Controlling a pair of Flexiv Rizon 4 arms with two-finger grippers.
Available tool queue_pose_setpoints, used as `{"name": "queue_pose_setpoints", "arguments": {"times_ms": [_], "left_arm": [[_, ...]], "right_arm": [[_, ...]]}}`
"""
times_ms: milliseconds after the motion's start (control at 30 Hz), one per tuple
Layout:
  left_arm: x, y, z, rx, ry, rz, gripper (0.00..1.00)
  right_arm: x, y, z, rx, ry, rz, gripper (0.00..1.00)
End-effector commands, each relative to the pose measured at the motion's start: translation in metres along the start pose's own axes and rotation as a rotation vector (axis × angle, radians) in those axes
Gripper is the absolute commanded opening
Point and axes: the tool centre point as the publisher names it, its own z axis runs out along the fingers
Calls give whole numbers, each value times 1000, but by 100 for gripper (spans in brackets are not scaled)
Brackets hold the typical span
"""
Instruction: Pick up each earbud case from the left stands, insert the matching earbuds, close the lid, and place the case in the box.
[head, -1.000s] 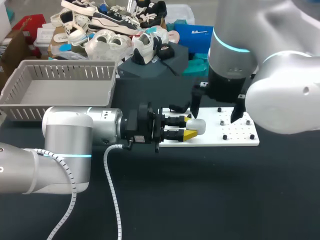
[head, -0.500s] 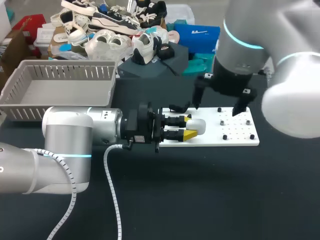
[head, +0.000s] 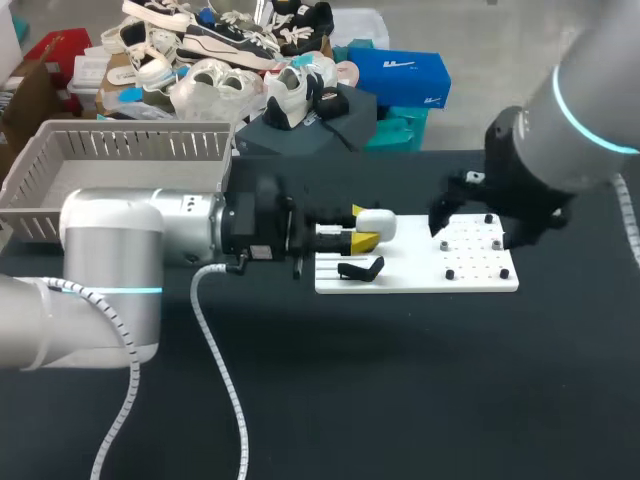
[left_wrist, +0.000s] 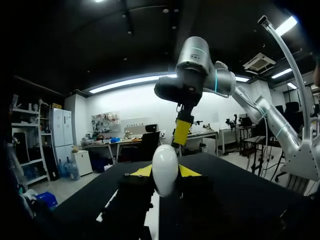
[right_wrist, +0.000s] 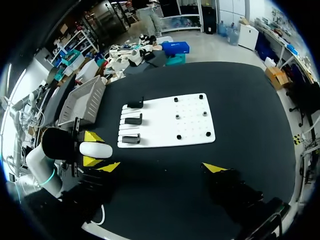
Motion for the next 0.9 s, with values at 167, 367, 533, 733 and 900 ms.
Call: {"name": "queue_pose_setpoints", "arguments": {"times_ms": [167,367,533,733,900], "left_arm": [[-26,-3,-31,-42,71,-8,0],[-35,12,-62,-142,108,-34,0],[-41,25,-86,-235,133,-46,0],[-41,45,-120,-369,190,-54,0],[-40,65,-139,-450,219,-52,0]], "right_arm": [[7,-20,-8,-62,-177,-15,100],[7,-20,-8,-62,-177,-15,100],[7,-20,-8,-62,-177,-15,100],[7,-20,-8,-62,-177,-15,100],[7,-20,-8,-62,-177,-15,100]]}}
